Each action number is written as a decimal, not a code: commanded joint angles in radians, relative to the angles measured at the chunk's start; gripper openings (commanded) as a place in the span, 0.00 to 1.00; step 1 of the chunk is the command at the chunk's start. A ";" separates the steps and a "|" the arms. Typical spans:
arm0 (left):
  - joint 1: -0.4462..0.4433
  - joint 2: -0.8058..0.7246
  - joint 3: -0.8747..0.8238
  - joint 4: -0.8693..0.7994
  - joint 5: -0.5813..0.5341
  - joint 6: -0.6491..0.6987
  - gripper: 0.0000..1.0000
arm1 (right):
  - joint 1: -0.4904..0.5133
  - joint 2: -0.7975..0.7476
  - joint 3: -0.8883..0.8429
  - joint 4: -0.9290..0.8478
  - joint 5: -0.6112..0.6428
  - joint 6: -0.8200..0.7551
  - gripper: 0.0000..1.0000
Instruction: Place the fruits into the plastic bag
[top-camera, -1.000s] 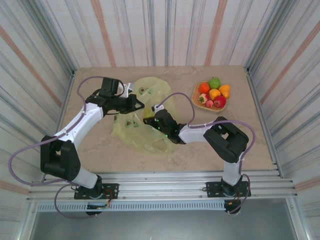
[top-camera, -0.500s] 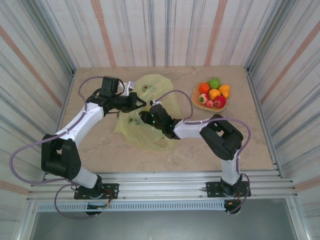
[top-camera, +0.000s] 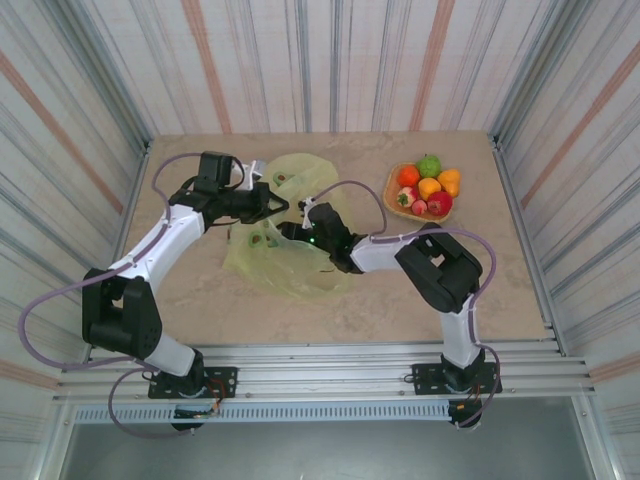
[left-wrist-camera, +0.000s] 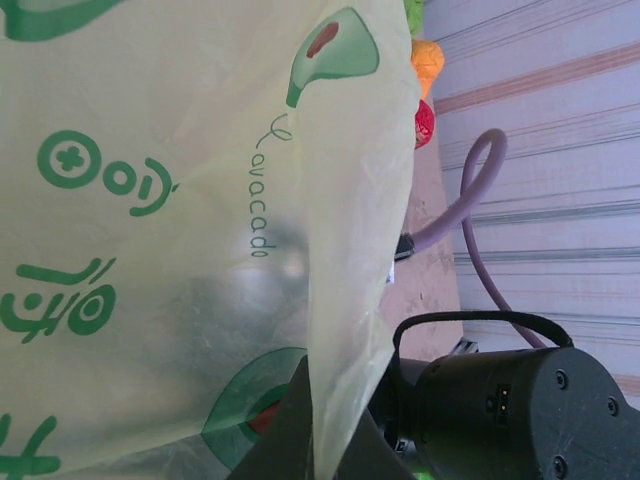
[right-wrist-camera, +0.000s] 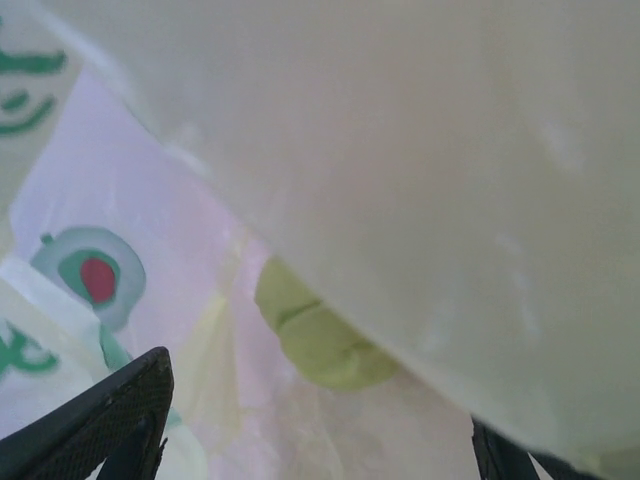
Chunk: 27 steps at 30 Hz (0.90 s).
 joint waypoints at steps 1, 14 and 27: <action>0.014 0.000 -0.012 -0.011 -0.011 0.015 0.00 | -0.011 -0.109 -0.049 -0.089 0.024 -0.091 0.74; 0.013 0.037 -0.004 -0.052 -0.081 0.069 0.00 | -0.019 -0.453 -0.159 -0.473 0.230 -0.439 0.69; 0.014 0.036 -0.001 -0.062 -0.100 0.114 0.00 | -0.075 -0.591 -0.189 -0.540 0.337 -0.471 0.75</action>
